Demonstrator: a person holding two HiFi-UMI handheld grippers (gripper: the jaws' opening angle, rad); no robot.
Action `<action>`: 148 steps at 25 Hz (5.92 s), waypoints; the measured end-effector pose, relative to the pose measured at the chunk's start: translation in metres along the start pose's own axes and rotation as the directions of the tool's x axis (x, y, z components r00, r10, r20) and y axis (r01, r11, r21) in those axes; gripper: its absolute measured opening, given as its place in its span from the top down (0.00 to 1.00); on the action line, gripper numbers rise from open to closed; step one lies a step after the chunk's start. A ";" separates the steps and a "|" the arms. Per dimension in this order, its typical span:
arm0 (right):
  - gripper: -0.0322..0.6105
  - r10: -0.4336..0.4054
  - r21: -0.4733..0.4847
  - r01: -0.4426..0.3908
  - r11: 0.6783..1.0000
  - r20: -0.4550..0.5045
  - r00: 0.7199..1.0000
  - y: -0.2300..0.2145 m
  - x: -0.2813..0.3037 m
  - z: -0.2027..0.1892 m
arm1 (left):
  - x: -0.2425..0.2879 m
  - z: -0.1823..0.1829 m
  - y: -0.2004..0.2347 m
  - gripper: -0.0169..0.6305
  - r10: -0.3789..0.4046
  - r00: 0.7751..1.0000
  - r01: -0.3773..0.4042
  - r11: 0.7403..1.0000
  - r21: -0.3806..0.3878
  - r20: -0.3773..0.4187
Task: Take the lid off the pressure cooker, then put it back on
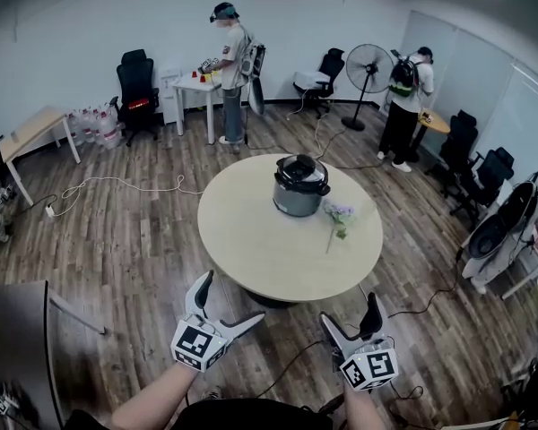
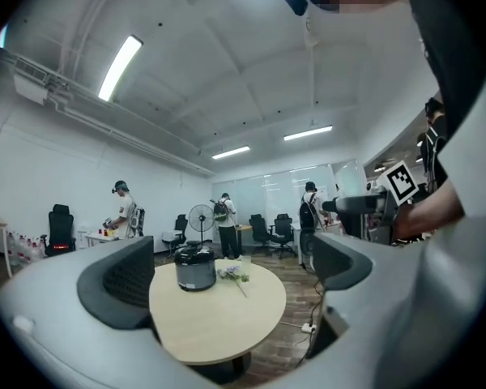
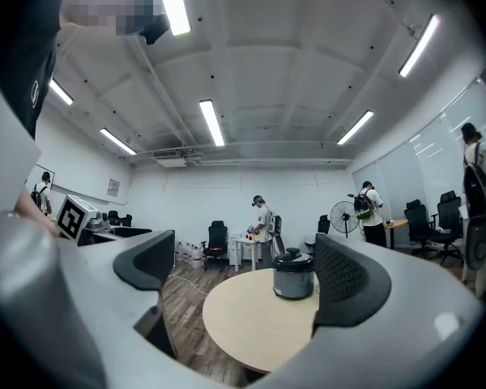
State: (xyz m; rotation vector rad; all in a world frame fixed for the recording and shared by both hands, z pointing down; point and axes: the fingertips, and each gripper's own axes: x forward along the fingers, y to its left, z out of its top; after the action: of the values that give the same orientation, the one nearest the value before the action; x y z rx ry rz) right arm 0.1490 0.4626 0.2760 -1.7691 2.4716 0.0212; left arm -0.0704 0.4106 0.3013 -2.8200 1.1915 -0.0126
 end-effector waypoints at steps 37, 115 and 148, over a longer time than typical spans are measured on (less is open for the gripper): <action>0.12 -0.111 -0.142 0.099 0.985 -0.084 0.990 -0.205 0.378 -0.059 | 0.388 -0.161 0.238 0.06 -0.160 0.979 0.157 0.987 -0.029 -0.127; 0.50 -0.040 -0.033 0.164 0.986 -0.999 0.035 -0.330 0.706 -0.279 | 0.615 -0.360 0.275 0.07 -0.236 0.880 0.186 0.970 -0.158 -0.413; 0.51 0.007 0.035 0.256 0.966 -0.994 0.111 -0.337 0.708 -0.250 | 0.617 -0.364 0.274 0.07 -0.233 0.871 0.184 0.971 -0.152 -0.432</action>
State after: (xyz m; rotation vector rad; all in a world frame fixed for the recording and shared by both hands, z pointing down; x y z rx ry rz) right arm 0.2231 -0.3319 0.4768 -2.2480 2.6439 -2.0984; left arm 0.1499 -0.2468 0.6283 -3.1304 0.9589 -0.6686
